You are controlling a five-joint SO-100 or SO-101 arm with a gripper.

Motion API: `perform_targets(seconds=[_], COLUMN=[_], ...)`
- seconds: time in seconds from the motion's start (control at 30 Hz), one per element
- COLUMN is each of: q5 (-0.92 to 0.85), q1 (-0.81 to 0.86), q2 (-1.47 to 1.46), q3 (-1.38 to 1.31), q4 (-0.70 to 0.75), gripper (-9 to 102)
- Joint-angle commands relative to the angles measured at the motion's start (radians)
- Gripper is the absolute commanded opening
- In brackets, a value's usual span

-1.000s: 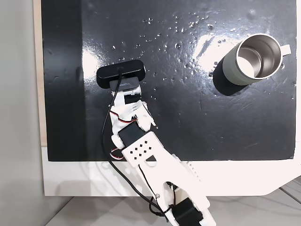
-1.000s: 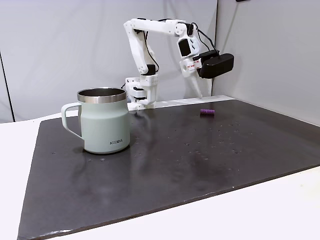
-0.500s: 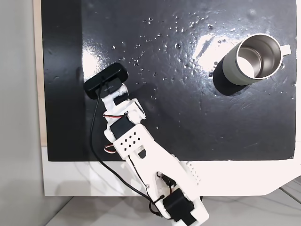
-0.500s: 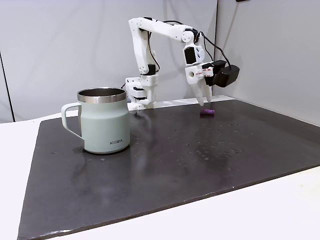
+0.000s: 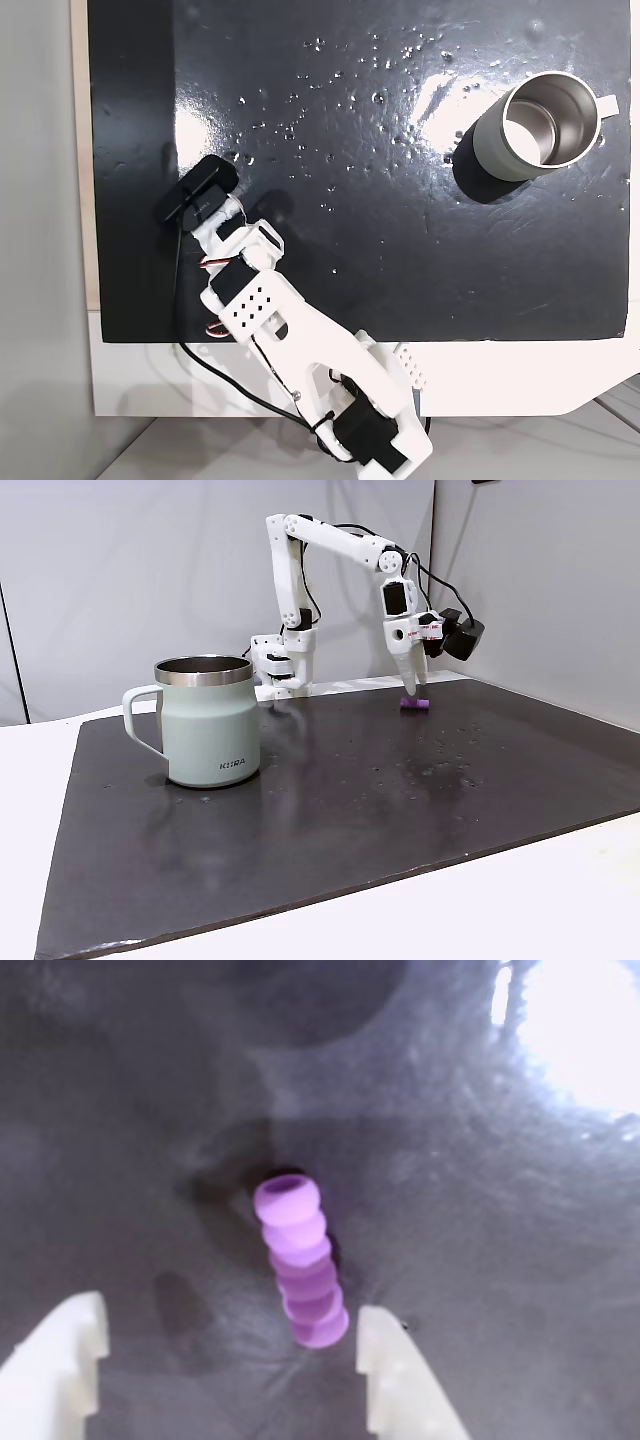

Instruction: Grasp a pengrip and put it in the cup.

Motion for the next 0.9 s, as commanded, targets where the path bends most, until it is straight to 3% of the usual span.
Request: perform_targets(seconds=[0.0, 0.43, 0.7, 0.87], q5=[-0.028, -0.04, -0.04, -0.04], q1=[-0.002, 0.003, 0.014, 0.029], q2=[-0.009, -0.146, -0.169, -0.152], q3=[-0.005, -0.018, 0.006, 0.038], q4=[-0.035, -0.095, -0.129, -0.138], gripper=[31, 29, 7, 3])
